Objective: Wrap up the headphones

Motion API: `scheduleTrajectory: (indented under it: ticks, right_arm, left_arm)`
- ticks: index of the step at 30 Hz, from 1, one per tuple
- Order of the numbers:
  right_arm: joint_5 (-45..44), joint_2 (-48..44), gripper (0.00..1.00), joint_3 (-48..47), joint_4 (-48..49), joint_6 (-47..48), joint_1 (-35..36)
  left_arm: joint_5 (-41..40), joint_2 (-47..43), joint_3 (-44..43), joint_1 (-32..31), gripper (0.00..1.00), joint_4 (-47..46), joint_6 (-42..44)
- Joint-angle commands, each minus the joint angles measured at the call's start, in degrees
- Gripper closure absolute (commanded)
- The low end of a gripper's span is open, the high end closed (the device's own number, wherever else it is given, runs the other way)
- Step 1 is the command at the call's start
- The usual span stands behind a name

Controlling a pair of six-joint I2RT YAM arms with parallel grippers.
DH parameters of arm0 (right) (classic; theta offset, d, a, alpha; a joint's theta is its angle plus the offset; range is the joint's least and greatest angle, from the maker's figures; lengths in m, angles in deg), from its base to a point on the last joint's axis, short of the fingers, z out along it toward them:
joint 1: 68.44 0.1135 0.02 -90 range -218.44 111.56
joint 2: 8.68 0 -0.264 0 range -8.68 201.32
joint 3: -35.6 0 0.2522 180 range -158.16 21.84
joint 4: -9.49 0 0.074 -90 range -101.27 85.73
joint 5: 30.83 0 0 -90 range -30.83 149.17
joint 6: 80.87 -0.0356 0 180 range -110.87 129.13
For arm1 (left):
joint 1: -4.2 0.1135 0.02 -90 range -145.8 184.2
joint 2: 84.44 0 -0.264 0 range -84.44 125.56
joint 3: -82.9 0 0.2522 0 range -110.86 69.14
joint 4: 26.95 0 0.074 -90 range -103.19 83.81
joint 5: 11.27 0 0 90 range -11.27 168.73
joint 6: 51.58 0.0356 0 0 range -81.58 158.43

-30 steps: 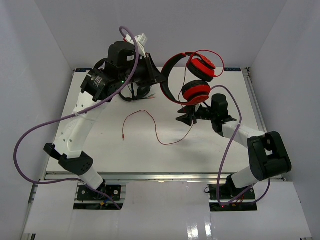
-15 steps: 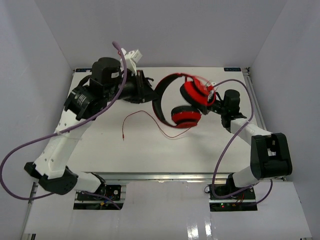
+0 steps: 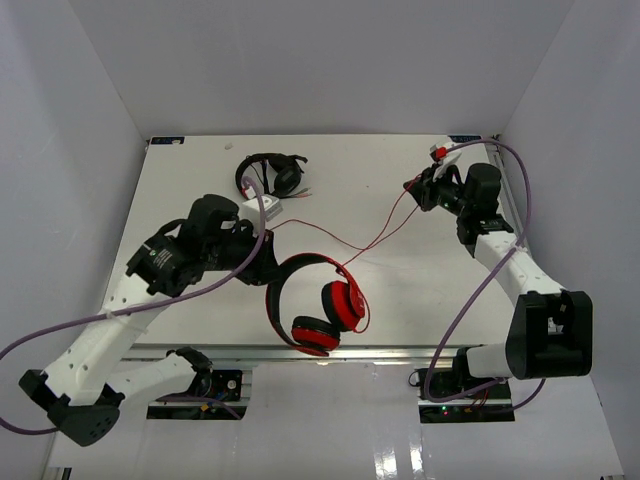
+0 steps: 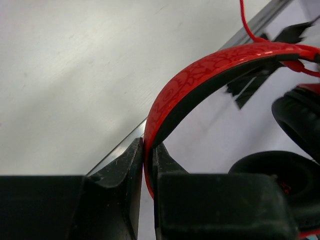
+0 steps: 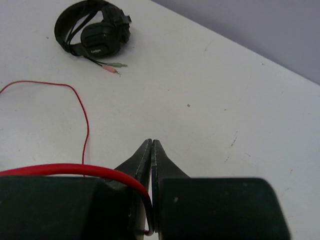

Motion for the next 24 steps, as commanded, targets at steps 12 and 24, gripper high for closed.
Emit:
scheduleTrajectory:
  ticks: [12,24]
  right_arm:
    - [7.6,-8.6,0.92,-10.3,-12.2,-0.9,-0.1]
    - [4.9,-7.0,0.92,-19.8,-15.4,-8.7,1.6]
  left_arm:
    - [-19.5,12.9,4.0,0.1,1.00,-2.8,12.5]
    - [-21.1,24.7,1.7,-1.3,1.00,-4.9,14.9]
